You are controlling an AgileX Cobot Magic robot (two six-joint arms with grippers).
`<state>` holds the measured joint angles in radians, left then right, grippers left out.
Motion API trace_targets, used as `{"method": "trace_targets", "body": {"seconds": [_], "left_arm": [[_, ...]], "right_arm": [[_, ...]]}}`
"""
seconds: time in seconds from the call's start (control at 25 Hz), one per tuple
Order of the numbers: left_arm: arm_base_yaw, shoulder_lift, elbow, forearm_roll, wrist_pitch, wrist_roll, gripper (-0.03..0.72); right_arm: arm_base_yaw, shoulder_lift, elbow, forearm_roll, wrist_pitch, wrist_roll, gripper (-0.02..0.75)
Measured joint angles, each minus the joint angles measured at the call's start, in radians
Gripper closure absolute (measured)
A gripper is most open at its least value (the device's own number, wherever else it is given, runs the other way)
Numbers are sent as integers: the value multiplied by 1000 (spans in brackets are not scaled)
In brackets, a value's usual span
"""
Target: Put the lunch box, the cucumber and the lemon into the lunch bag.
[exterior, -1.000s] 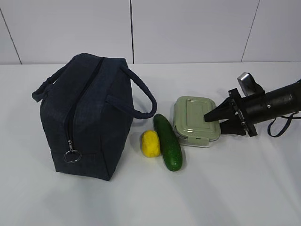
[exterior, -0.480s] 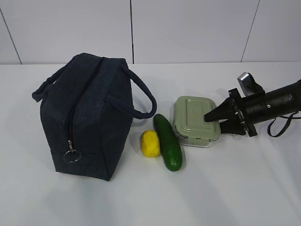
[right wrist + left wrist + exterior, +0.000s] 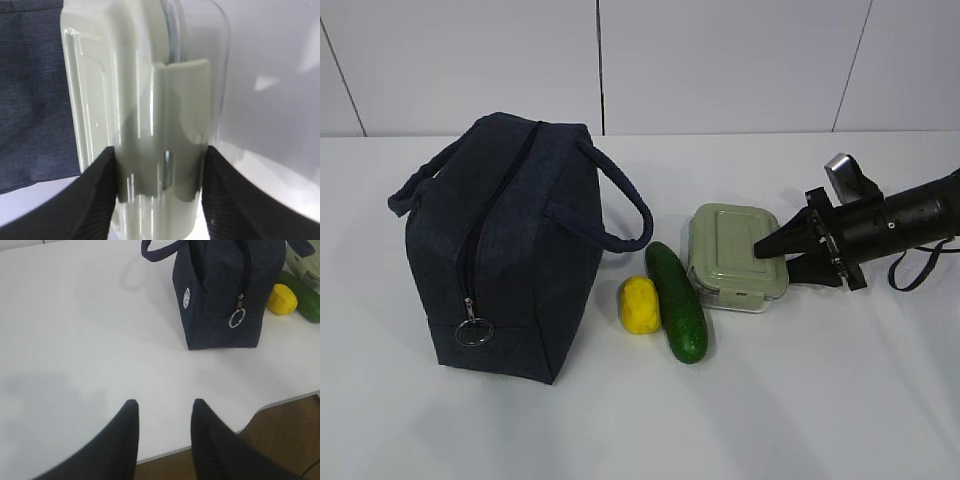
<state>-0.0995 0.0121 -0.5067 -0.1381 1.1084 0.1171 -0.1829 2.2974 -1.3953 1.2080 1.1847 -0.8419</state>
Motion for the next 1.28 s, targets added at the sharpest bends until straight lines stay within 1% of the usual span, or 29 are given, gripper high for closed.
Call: {"method": "trace_targets", "body": {"seconds": [0.72, 1.28], "left_arm": [[0, 0, 0, 0, 0, 0, 449], [0, 0, 0, -2, 0, 0, 449]], "right_arm": [[0, 0, 0, 0, 0, 3, 366], [0, -31, 0, -67, -11, 32, 367]]}}
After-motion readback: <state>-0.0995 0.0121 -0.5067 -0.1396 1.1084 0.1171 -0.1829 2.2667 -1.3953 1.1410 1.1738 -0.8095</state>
